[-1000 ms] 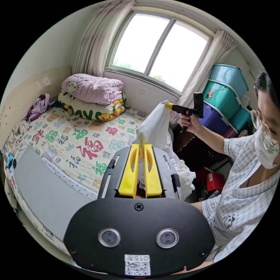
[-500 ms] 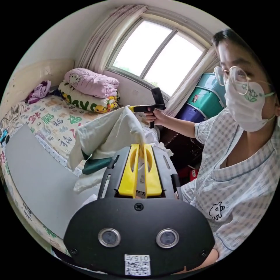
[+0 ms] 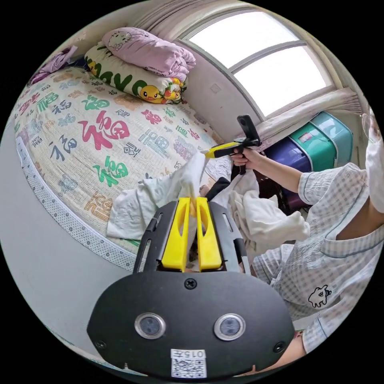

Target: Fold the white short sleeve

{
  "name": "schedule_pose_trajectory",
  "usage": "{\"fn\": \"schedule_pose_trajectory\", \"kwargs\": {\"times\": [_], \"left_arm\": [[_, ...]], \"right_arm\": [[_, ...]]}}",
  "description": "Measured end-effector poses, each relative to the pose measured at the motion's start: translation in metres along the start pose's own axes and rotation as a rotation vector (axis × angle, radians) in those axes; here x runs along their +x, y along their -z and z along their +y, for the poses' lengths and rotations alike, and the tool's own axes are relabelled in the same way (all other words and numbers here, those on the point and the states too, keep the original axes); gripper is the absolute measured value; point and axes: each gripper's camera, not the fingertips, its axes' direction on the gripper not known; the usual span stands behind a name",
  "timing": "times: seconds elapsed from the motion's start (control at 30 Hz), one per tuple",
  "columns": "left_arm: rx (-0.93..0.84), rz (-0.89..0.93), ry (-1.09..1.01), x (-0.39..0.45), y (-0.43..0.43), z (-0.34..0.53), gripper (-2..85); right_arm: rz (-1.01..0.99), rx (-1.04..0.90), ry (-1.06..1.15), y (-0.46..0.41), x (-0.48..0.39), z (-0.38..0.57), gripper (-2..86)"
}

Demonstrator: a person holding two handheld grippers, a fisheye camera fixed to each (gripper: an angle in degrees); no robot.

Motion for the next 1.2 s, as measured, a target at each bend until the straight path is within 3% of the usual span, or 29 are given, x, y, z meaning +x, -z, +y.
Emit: {"fn": "schedule_pose_trajectory", "kwargs": {"times": [0.2, 0.47, 0.63, 0.73, 0.93, 1.1, 1.2], "left_arm": [[-0.291, 0.012, -0.057, -0.053, -0.08, -0.072, 1.9], [-0.427, -0.097, -0.124, -0.077, -0.137, -0.118, 8.9], [-0.478, 0.03, -0.107, -0.093, -0.157, -0.121, 8.3], [-0.421, 0.04, -0.111, -0.091, -0.144, -0.112, 4.3], [-0.033, -0.069, -0.172, -0.025, -0.019, -0.06, 1.9], [0.253, -0.179, -0.241, 0.072, 0.091, 0.022, 1.4], [0.297, -0.26, -0.274, 0.116, 0.109, 0.061, 1.2]], "right_arm": [[0.254, -0.211, 0.07, -0.044, 0.015, 0.0, -0.2], [0.237, -0.177, 0.021, -0.056, 0.043, 0.003, -0.2], [0.249, -0.175, 0.006, -0.063, 0.054, 0.004, -0.1], [0.249, -0.149, 0.004, -0.059, 0.058, 0.005, -0.2], [0.175, 0.156, 0.049, 0.005, 0.042, 0.008, -0.6], [0.062, 0.416, 0.268, 0.072, -0.017, 0.024, -0.7], [0.095, 0.449, 0.401, 0.089, -0.048, 0.042, -0.7]]}}
